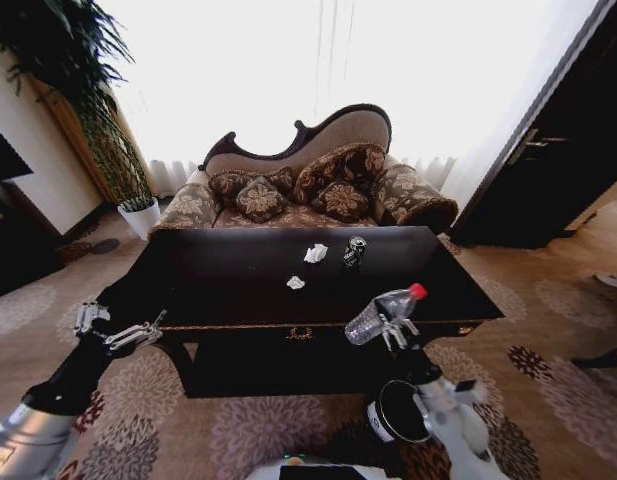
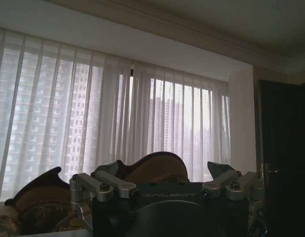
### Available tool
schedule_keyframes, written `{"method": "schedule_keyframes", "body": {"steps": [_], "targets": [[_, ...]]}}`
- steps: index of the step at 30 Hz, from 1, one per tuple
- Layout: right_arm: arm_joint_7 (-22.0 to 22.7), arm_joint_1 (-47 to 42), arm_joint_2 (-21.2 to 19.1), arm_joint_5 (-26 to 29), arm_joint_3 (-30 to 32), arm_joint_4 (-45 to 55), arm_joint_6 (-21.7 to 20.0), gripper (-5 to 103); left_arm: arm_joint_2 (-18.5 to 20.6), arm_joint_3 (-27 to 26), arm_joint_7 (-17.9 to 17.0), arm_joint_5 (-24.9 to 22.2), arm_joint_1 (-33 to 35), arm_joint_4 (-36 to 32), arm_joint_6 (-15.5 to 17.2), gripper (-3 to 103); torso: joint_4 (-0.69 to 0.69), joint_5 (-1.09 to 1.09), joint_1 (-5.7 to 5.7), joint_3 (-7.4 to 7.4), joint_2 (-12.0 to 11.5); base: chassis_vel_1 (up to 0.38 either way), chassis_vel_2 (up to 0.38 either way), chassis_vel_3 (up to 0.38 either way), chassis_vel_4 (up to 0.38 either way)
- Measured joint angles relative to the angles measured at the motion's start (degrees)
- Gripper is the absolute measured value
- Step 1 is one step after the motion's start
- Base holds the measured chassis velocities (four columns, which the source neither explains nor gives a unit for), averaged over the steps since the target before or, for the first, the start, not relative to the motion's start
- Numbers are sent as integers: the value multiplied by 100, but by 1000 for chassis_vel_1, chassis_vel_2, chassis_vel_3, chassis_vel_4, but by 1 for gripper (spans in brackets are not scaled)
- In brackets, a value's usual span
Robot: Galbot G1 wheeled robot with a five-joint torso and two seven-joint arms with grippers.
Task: Move to the front of the table and place the trash on the table into the trash bin.
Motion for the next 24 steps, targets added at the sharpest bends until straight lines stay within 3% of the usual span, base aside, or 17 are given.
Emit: {"method": "schedule_keyframes", "body": {"steps": [1, 3, 4, 6, 7, 9, 11, 14, 17, 20, 22, 23, 24], "targets": [[-334, -7, -1, 41, 94, -57, -62, 21, -3, 12, 11, 6, -5, 8, -2, 100, 0, 0, -1, 0, 0, 0, 0, 0, 0], [-1470, 8, -32, 55, 421, -310, -295, 21, -1, 23, 30, 12, -15, 37, -17, 100, -1, 0, -2, -1, 1, 0, 0, 0, 0], [-1470, 8, -32, 55, 421, -310, -295, 21, -1, 23, 30, 12, -15, 37, -17, 100, -1, 0, -2, -1, 1, 0, 0, 0, 0], [-1916, 49, -81, -134, 586, -532, -335, 21, 18, 18, 47, 11, -23, 65, -28, 100, -1, 1, -2, -1, 1, 0, 0, 0, 0], [-2056, 136, -131, -532, 677, -818, -199, 21, 36, 6, 66, -1, -39, 85, -32, 100, -1, 2, -2, 0, 1, 0, 0, 0, 0], [-2072, 168, -141, -693, 688, -922, -136, 21, 38, 6, 70, -6, -44, 87, -33, 100, 0, 1, -2, 0, 1, 0, 0, 0, 0], [-2083, 262, -149, -1263, 664, -1271, 92, 21, 34, 10, 73, -9, -51, 86, -34, 100, -1, 1, -2, 0, 1, 0, 0, 0, 0], [-2057, 334, -149, -1683, 602, -1497, 267, 21, 32, 14, 74, -15, -49, 75, -35, 100, -1, 2, -2, -1, 2, 0, 0, 0, 0], [-1957, 543, -162, -2574, 457, -2059, 550, 21, 60, -45, 76, -110, -51, 61, -40, 100, -1, 2, -3, -1, 2, 0, 0, 0, 0], [-1845, 650, -180, -2971, 381, -2319, 664, 21, 91, -91, 76, -165, -54, 61, -42, 100, 0, 2, -3, -1, 2, 0, 0, 0, 0], [-1456, 787, -214, -3646, 307, -2630, 892, 21, 135, -110, 76, -205, -80, 84, -46, 100, 1, 0, -2, -1, 2, 0, 0, 0, 0], [-1456, 787, -214, -3646, 307, -2630, 892, 21, 135, -110, 76, -205, -80, 84, -46, 100, 1, 0, -2, -1, 2, 0, 0, 0, 0], [-1035, 830, -223, -4128, 298, -2761, 1006, 21, 168, -99, 76, -221, -111, 102, -46, 100, 1, 1, -3, -1, 2, 0, 0, 0, 0]]}}
